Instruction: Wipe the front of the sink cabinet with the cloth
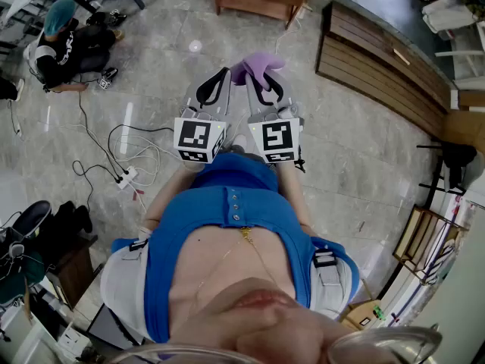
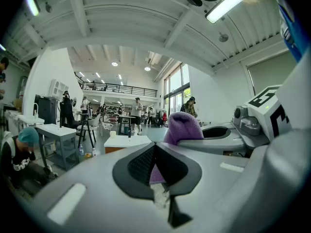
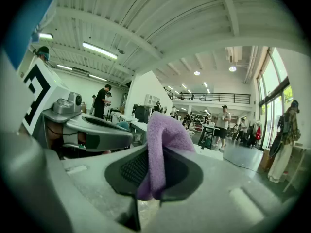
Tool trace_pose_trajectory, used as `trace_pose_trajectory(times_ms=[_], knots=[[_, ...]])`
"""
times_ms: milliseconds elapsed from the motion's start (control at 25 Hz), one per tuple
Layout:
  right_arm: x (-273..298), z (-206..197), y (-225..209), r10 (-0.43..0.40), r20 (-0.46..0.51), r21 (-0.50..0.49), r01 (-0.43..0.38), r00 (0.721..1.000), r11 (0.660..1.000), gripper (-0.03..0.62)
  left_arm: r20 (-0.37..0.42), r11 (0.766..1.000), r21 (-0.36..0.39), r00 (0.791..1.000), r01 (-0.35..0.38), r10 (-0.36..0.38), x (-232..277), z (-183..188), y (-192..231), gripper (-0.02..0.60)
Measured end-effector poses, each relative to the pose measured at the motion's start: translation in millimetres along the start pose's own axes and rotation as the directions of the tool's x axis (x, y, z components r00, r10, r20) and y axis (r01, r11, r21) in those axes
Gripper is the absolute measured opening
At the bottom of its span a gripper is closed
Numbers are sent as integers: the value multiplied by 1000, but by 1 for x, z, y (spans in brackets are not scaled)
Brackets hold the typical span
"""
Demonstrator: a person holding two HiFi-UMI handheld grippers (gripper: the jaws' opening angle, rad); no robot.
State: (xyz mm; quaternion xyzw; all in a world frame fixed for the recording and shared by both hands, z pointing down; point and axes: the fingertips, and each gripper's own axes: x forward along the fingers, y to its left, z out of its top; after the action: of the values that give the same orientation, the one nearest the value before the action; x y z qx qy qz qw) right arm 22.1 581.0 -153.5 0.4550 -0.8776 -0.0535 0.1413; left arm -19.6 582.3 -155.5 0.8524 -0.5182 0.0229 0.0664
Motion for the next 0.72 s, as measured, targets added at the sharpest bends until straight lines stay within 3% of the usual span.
trace_pose_trajectory(times_ms=[440, 720], knots=[[13, -12, -2, 76, 16, 12, -76, 997, 997, 61, 12, 1000, -2, 1000, -18, 18, 16, -2, 5, 0], [64, -13, -18, 44, 1, 12, -44, 999, 999, 61, 12, 1000, -15, 1000, 8, -8, 54, -4, 46, 0]])
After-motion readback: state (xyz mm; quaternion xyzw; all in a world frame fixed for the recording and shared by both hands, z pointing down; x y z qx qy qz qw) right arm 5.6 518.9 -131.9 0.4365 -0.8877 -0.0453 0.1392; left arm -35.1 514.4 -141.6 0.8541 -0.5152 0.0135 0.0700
